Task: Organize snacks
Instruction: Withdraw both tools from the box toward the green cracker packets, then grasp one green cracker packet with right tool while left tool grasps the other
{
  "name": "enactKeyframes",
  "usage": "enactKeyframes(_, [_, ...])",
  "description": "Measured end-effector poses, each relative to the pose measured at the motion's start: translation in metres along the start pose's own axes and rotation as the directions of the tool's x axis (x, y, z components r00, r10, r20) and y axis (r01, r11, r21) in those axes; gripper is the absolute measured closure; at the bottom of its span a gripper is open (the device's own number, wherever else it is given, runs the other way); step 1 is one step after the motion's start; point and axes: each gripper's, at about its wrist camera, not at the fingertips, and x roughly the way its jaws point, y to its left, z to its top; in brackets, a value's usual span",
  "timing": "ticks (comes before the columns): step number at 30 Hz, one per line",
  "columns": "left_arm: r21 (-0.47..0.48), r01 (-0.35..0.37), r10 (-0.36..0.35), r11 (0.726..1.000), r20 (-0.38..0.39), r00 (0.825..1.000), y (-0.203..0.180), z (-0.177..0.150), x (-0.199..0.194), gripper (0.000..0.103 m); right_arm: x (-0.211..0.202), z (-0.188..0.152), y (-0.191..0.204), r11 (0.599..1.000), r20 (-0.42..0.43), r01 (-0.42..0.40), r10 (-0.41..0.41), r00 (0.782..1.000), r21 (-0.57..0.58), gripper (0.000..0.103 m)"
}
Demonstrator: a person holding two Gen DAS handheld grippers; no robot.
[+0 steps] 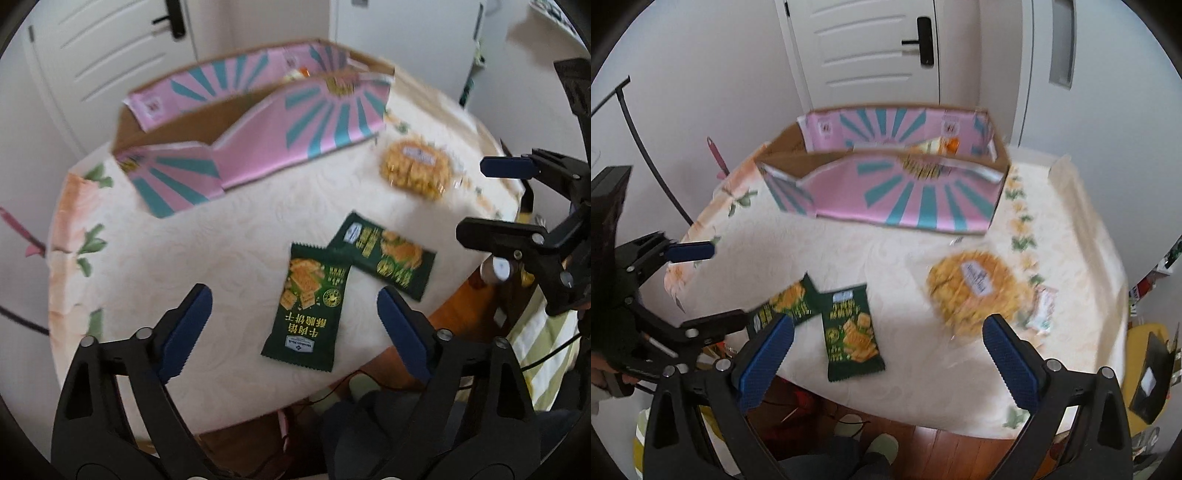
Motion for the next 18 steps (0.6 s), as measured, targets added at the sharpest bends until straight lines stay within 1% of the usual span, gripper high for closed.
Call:
enactKeyframes(3, [0.014,0.022,-0.021,1.0,-0.025,0.999,0.001,-0.004,0.021,0.021,0.02,-0.008,0.006,1.0,-0.023,-0.009,0.009,1.0,-0.015,0.006])
enactKeyframes(5, [0.023,0.038,-0.038,0.999,-0.039,0.999,0.002,-0.006,0.032,0.022,0.032,-0.013,0.01,1.0,-0.035,-0.014,0.013,0.999,-0.026,0.016])
enactKeyframes(8, [0.036,0.054,-0.052,0.998,-0.057,0.997,0.001,-0.009,0.044,0.024,0.05,-0.018,0.017,0.999,-0.063,-0.024,0.021,0.998,-0.039,0.025])
enactKeyframes(10, [0.04,0.058,-0.056,0.997,-0.065,0.996,-0.001,-0.011,0.049,0.027,0.06,-0.021,0.02,0.998,-0.077,-0.033,0.029,0.997,-0.046,0.029])
enactKeyframes(12, [0.036,0.066,-0.064,0.997,-0.063,0.996,0.0,-0.011,0.051,0.03,0.066,-0.023,0.024,0.998,-0.085,-0.037,0.032,0.996,-0.058,0.031])
enactKeyframes(14, [0.031,0.072,-0.071,0.997,-0.058,0.996,0.001,-0.01,0.053,0.031,0.07,-0.023,0.026,0.997,-0.087,-0.042,0.036,0.996,-0.071,0.035])
enactKeyframes(18, [0.042,0.081,-0.079,0.996,-0.053,0.995,0.003,-0.009,0.055,0.032,0.076,-0.022,0.023,0.996,-0.093,-0.056,0.049,0.994,-0.075,0.038])
